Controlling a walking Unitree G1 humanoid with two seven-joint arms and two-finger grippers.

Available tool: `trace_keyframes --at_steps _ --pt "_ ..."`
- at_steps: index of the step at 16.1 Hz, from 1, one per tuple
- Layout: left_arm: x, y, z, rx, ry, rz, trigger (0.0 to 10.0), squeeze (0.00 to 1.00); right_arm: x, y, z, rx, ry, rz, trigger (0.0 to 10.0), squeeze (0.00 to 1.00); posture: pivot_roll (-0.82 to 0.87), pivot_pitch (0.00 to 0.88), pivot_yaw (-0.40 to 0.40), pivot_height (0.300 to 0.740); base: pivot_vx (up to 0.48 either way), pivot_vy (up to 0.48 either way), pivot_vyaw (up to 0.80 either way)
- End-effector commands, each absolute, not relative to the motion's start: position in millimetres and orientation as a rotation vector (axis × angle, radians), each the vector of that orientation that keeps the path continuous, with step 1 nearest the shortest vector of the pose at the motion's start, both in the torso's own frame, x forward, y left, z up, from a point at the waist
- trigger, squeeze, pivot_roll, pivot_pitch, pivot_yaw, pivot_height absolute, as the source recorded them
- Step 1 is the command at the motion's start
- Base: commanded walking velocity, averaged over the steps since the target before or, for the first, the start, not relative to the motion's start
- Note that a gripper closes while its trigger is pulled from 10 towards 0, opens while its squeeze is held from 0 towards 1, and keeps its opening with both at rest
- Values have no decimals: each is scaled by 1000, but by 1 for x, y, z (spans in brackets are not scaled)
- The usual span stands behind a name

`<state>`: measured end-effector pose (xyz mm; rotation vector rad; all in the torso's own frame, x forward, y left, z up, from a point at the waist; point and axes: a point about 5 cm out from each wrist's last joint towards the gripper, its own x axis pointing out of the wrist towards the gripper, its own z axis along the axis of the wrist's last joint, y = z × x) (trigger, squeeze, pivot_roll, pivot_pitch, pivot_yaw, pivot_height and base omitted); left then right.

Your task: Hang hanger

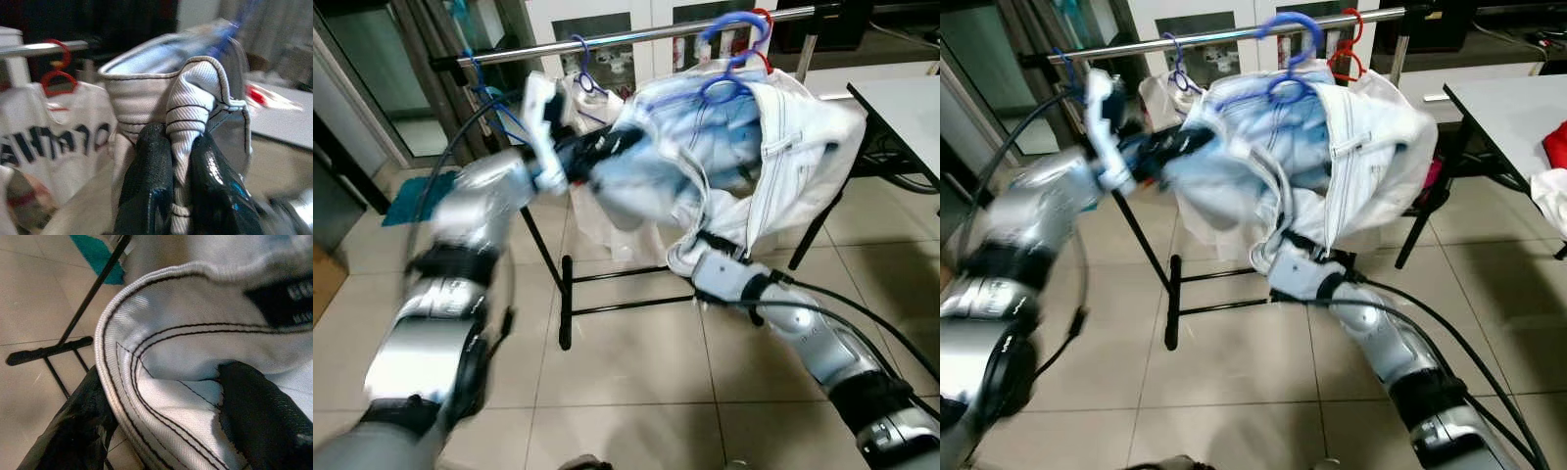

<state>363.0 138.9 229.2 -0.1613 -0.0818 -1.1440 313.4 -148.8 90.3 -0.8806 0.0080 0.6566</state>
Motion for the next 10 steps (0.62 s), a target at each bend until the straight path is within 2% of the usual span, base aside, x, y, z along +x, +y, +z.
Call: trace_keyframes --at_steps 1,3,4,10 --pt "353 141 258 -168 -206 -1222 0 0 315 -149 88 -859 11 645 2039 0 -113 0 158 740 0 0 0" --pt "346 146 255 -166 -195 -1236 0 0 318 -152 92 -819 -18 622 10000 0 -112 0 156 740 0 0 0" --pt "343 152 255 -164 -206 -1202 0 0 319 -155 97 -763 -35 626 10000 1000 -112 0 152 740 0 0 0" --pt "351 180 249 -26 -207 -937 0 0 303 -177 111 -708 -128 621 10000 1000 -127 0 148 740 0 0 0"
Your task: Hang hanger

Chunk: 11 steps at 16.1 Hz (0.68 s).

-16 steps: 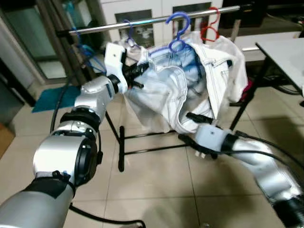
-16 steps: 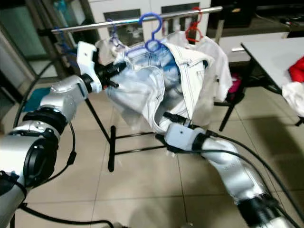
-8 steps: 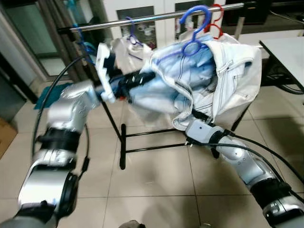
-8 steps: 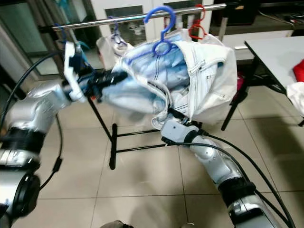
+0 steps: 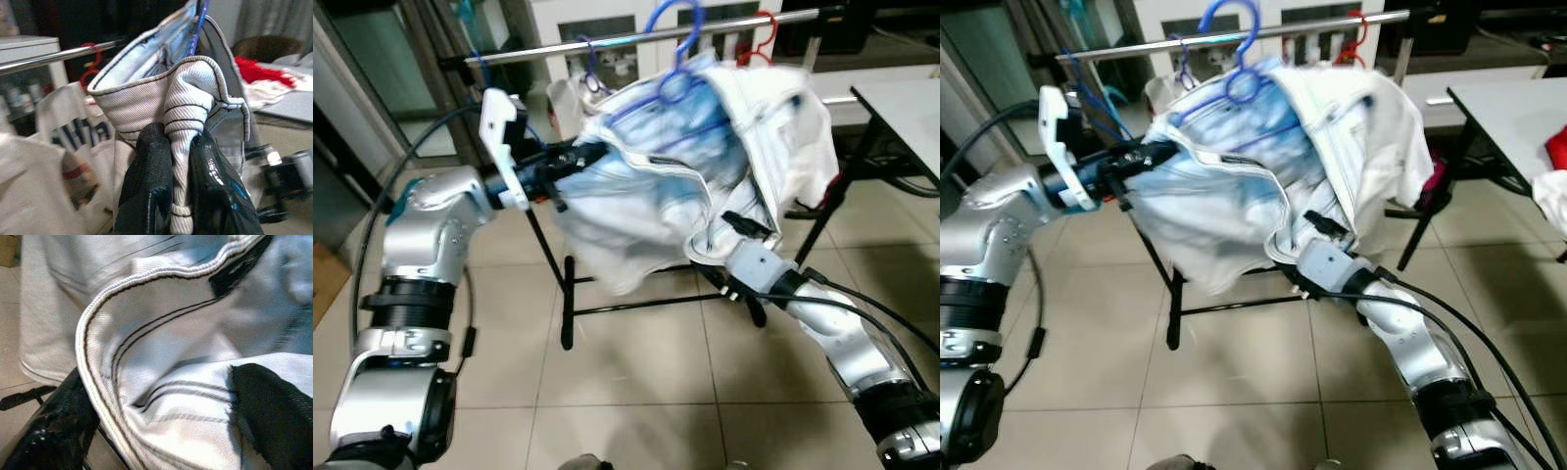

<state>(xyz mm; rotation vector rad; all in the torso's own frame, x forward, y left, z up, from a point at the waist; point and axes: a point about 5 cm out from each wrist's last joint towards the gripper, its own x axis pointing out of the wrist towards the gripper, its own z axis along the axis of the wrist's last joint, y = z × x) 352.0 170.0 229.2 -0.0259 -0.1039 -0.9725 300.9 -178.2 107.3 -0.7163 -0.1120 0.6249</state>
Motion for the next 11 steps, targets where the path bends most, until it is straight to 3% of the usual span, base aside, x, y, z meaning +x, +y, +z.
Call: trace_keyframes --at_steps 1,5,11 --pt "354 186 248 -1 -208 -890 0 0 297 -182 113 -690 -141 619 10000 1000 -129 0 147 740 0 0 0" --pt "360 198 245 84 -192 -803 0 0 278 -200 124 -677 -233 567 10000 1000 -140 0 151 740 0 0 0" --pt "364 196 237 158 -173 -784 0 0 260 -185 138 -694 -393 683 10000 1000 -139 0 149 740 0 0 0"
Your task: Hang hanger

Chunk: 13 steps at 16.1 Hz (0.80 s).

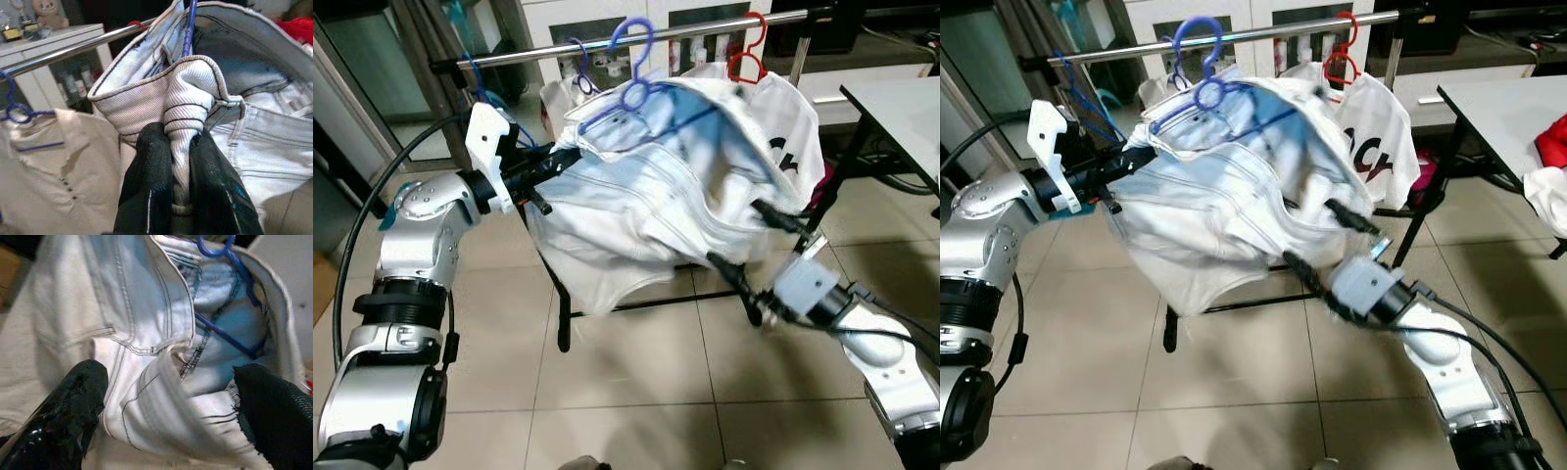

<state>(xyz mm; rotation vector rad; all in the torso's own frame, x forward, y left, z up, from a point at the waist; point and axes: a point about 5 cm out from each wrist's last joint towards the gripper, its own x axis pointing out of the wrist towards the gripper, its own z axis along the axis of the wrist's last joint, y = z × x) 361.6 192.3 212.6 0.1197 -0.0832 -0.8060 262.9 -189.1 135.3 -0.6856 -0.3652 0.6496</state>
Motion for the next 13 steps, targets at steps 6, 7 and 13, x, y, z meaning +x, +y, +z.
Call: trace_keyframes --at_steps 6,7,13 --pt "365 199 235 242 -159 -802 0 0 263 -182 154 -590 -435 633 10000 1000 -131 0 154 740 0 0 0" --pt "363 201 231 297 -147 -830 0 0 272 -189 177 -450 -470 551 10000 1000 -123 0 154 740 0 0 0" --pt "341 209 229 338 -202 -1016 0 0 299 -207 247 -320 -379 860 10000 0 -120 0 128 740 0 0 0"
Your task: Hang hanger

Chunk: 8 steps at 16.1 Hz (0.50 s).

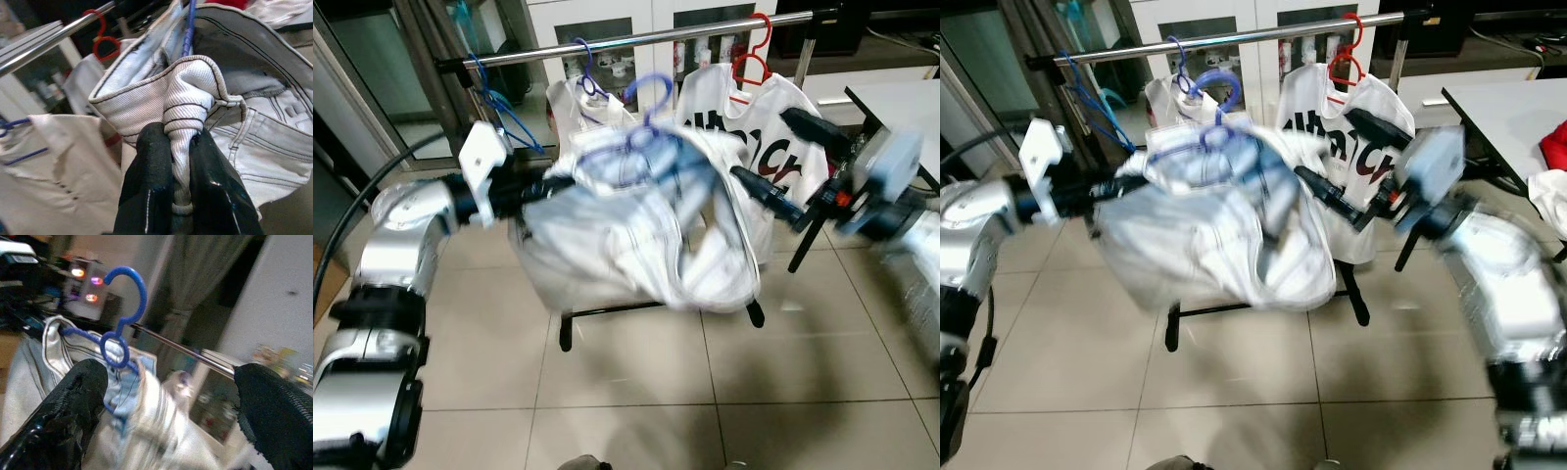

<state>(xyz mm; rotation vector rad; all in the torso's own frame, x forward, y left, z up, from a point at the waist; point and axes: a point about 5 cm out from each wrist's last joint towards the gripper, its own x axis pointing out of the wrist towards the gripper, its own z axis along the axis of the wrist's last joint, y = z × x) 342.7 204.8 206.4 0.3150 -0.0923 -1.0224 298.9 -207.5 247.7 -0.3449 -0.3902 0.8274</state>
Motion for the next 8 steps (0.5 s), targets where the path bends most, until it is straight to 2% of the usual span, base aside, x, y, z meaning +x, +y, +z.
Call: trace_keyframes --at_steps 1,2,5,8 --pt "338 209 228 349 -205 -1041 0 0 301 -209 249 -337 -360 884 10000 0 -110 0 110 740 0 0 0" --pt "328 209 226 389 -213 -1102 0 0 309 -217 254 -380 -297 951 10000 0 -102 0 92 740 0 0 0" --pt "309 206 224 423 -220 -1186 0 0 322 -226 260 -320 -194 1080 10000 0 -95 0 71 740 0 0 0" --pt "296 206 229 432 -234 -1214 0 0 325 -229 262 -333 -105 1265 10000 0 -87 0 58 740 0 0 0"
